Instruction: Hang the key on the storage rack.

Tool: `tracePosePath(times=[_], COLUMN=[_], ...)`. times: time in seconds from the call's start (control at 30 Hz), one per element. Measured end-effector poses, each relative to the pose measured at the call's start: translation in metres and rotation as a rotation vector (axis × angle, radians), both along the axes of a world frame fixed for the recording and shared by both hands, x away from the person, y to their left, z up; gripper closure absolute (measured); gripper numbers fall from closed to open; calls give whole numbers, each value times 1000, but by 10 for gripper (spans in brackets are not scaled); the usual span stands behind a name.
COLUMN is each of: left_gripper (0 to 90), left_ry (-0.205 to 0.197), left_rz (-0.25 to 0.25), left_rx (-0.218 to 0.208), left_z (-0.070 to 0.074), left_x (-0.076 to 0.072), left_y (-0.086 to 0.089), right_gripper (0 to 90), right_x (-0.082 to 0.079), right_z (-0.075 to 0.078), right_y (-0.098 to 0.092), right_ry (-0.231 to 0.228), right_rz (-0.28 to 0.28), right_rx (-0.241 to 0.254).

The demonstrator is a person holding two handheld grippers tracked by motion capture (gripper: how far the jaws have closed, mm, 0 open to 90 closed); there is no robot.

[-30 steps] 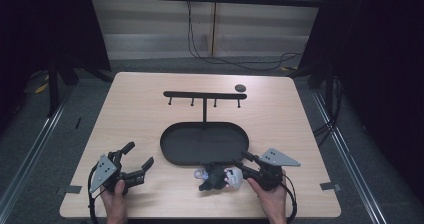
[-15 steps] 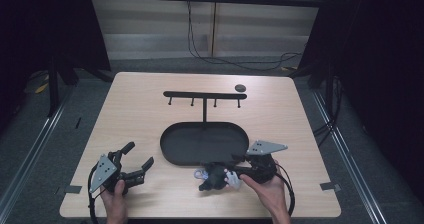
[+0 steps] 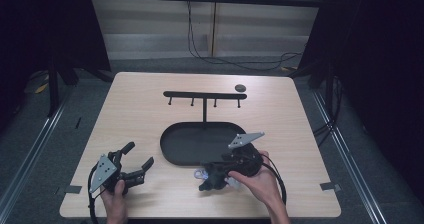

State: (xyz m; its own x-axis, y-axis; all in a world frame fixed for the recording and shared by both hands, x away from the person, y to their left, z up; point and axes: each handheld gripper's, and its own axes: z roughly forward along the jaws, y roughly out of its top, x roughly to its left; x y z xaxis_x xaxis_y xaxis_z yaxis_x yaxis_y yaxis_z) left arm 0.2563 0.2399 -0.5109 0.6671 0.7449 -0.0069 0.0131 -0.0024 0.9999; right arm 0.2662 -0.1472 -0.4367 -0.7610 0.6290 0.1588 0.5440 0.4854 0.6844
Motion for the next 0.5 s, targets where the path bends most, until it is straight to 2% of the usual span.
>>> tracePosePath(times=[0.17,0.23,0.33,0.37,0.5], left_gripper=[152,152,152,152,152], left_ry=[0,0,0,0,0], left_rz=[0,0,0,0,0], left_rx=[1,2,0,-1,0], left_z=[0,0,0,0,0], left_x=[0,0,0,0,0], left_y=[0,0,0,0,0], right_gripper=[631,641,646,644,681], right_x=[4,6,10,11,13], right_z=[4,7,13,14,16], right_y=[9,13,19,21,35], right_ry=[43,60,88,95,80], right_rz=[46,68,92,99,158], right_rx=[-23,-65,-77,-96,-145])
